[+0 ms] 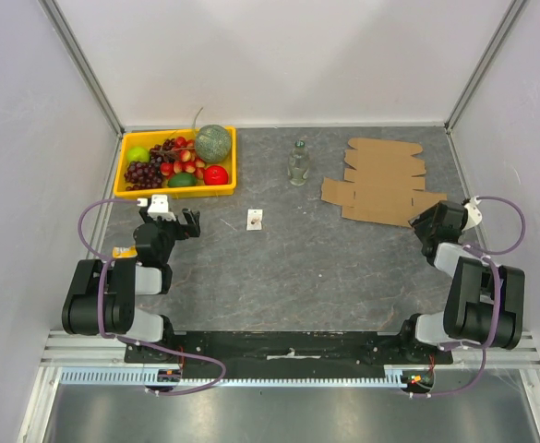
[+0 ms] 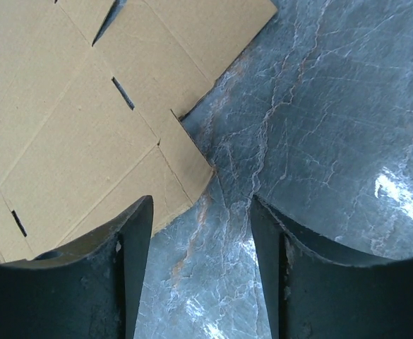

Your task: Fold the paper box

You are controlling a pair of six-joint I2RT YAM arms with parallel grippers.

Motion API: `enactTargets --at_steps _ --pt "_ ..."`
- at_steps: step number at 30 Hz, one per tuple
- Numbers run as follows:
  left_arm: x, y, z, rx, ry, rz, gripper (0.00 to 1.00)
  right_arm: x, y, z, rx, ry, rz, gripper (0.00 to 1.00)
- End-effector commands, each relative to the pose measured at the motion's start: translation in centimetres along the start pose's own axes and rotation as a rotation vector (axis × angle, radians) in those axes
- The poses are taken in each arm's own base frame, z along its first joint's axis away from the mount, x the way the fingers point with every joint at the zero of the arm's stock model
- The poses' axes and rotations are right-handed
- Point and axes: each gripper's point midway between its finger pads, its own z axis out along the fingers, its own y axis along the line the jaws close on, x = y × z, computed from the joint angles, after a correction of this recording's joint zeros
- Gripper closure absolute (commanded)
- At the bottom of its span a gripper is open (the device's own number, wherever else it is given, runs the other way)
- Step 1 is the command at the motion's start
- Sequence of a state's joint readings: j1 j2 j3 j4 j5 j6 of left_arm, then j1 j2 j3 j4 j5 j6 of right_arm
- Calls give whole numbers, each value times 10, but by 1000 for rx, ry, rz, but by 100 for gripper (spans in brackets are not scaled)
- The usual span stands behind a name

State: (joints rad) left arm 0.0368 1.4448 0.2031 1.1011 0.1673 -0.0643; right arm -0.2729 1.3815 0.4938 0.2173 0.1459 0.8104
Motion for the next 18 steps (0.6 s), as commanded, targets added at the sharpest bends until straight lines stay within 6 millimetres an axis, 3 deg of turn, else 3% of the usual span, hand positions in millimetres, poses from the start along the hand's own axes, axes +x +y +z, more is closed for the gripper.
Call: enactTargets --at_steps 1,8,18 --pt "-19 -1 7 13 -58 58 0 -4 9 6 -69 -18 34 37" --pt "-18 -1 7 11 -56 58 0 3 7 12 -81 -6 18 43" --pt "-19 -1 7 11 -58 58 0 -3 17 16 -138 -40 11 63"
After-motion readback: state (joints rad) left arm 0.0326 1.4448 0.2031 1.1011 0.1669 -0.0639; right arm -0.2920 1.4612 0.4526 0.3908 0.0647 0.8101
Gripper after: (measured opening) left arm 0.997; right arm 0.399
